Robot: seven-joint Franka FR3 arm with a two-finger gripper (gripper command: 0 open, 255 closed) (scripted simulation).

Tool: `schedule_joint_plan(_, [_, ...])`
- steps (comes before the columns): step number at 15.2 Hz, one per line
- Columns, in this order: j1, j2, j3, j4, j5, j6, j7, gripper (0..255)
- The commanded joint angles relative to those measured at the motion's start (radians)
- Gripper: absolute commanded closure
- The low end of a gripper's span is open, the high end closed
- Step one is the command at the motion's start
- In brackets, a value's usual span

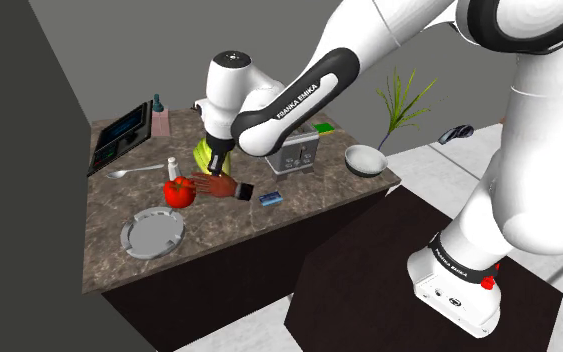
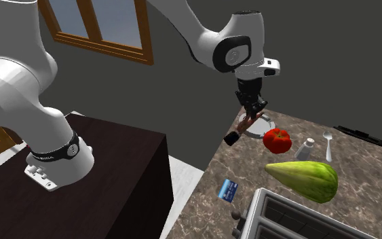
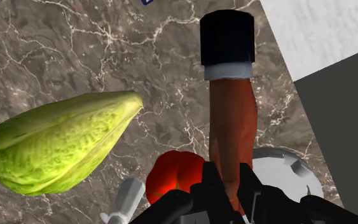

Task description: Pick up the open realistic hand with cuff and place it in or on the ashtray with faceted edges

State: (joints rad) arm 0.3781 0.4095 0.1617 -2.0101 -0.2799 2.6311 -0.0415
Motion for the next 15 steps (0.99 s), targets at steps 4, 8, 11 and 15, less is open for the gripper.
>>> schedule_joint_plan(4, [0.079, 0.108, 0.002, 0.201, -0.016, -0.103, 0.068, 255])
schedule_joint_plan(8, [0.143, 0.215, 0.003, 0.396, -0.023, -0.199, 0.107, 255])
schedule_joint_plan(11, [0.191, 0.309, 0.003, 0.57, -0.025, -0.282, 0.127, 255])
schedule_joint_plan(15, [0.242, 0.432, 0.0, 0.782, -0.026, -0.374, 0.139, 255])
